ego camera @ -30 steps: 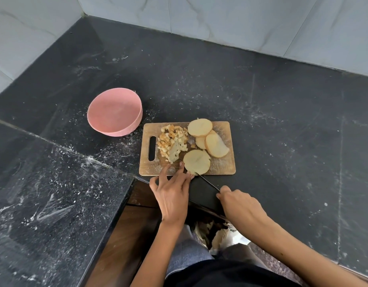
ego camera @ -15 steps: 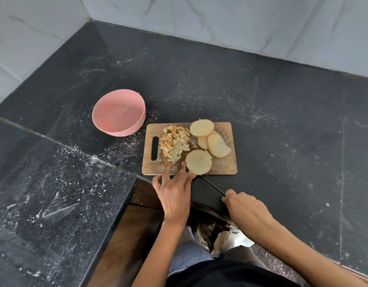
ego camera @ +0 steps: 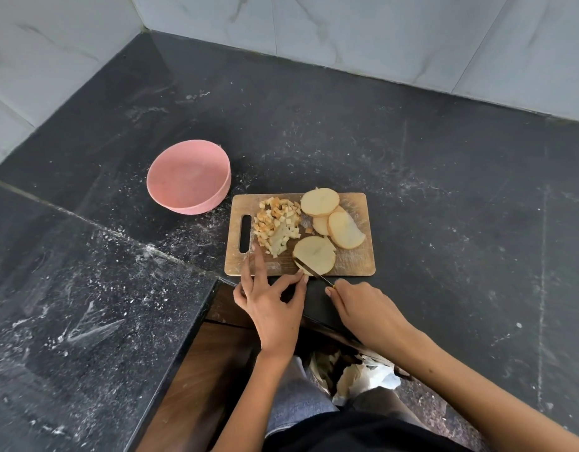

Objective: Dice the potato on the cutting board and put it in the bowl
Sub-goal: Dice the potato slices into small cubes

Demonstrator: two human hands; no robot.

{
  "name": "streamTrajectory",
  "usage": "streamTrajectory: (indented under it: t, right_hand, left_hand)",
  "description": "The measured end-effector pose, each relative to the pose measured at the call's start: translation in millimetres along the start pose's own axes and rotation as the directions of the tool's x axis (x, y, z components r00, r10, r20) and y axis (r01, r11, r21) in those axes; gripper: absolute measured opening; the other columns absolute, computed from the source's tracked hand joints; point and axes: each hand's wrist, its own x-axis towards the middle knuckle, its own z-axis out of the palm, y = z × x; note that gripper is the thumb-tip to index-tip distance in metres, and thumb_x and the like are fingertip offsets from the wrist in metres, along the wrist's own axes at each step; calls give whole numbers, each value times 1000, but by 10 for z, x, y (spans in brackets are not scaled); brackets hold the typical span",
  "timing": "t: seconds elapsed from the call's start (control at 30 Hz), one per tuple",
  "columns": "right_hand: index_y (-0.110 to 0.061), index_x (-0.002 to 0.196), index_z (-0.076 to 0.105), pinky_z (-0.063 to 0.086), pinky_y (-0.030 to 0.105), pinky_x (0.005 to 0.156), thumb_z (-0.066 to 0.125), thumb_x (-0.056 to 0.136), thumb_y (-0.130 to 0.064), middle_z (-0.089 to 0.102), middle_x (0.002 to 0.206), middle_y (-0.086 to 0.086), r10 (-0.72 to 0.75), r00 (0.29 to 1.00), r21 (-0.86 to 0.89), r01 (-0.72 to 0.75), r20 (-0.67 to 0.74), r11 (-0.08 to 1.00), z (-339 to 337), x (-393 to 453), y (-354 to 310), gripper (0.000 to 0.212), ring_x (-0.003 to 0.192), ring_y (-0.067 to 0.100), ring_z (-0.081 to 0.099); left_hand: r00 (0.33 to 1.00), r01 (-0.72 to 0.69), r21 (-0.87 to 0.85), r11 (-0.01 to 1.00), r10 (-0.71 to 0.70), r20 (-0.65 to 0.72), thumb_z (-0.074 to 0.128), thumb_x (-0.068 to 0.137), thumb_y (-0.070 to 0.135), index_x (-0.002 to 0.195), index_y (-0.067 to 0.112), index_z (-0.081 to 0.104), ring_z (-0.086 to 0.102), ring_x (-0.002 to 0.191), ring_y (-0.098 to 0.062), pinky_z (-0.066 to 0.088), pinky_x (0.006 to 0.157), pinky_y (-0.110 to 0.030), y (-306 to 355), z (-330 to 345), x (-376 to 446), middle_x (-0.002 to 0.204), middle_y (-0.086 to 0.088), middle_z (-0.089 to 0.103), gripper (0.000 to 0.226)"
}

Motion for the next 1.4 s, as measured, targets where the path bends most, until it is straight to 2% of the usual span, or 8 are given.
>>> streamTrajectory:
  t: [0.07,0.17,0.4,0.57,0.83,1.03,1.23,1.4]
  right_hand:
    - [-18,87,39,42,36,67,24,103,-40,51,81,0,2,1000,-16,-2,2,1000,-9,48,-41,31,81,27,59]
    - [-17,92,41,37,34,66,24,104,-37,60,95,8,12,1000,-64,-12,8,998,-14,91,-60,29,88,31,60]
    - [-8,114,46,36,35,68,24,105,-30,62,112,12,74,997,-174,-70,16,982,47,201,-106,32,99,32,61]
    - [-8,114,45,37,35,67,25,105,-29,62,112,11,82,996,-190,-74,37,979,61,225,-90,31,98,31,62]
    - [-8,114,46,37,35,70,25,105,-29,60,113,11,96,993,-193,-81,67,978,8,169,-44,31,101,31,61]
    - [-9,113,44,35,33,67,22,105,-31,59,110,10,102,991,-212,-83,82,974,-6,-23,61,32,99,31,61]
    - [-12,105,41,36,34,67,21,106,-30,60,106,9,91,993,-216,-72,79,974,-17,-135,104,27,97,30,61]
    - [-9,113,44,38,34,68,22,106,-30,60,107,8,95,993,-242,-75,69,967,-5,-131,108,31,97,30,62]
  left_hand:
    - [998,62,-47,997,-62,7,79,76,34,79,32,77,23,145,-29,20,104,-53,8,14,1,155,-6,33,4]
    - [990,138,-83,987,-137,27,84,73,30,78,32,77,16,148,-28,15,108,-57,39,33,9,157,-5,29,9]
    - [933,345,-151,926,-322,161,82,74,27,75,28,75,-6,149,-15,-4,114,-51,162,-15,99,159,5,10,7]
    - [931,356,-184,916,-330,157,82,74,24,74,25,75,-9,147,-11,-7,113,-50,198,-25,92,156,11,4,7]
    - [930,366,-224,903,-343,135,82,74,20,70,28,71,-8,148,-13,-15,111,-44,222,-14,86,155,12,5,14]
    - [918,391,-226,892,-360,167,81,75,23,73,26,74,-10,148,-11,-17,111,-42,182,0,74,159,7,6,9]
    - [931,359,-233,904,-329,158,82,74,24,71,33,70,-9,149,-13,-18,111,-43,199,-8,80,160,5,8,16]
    - [941,333,-228,915,-308,138,82,73,23,68,37,66,-7,149,-15,-15,113,-48,183,-2,75,160,3,10,22]
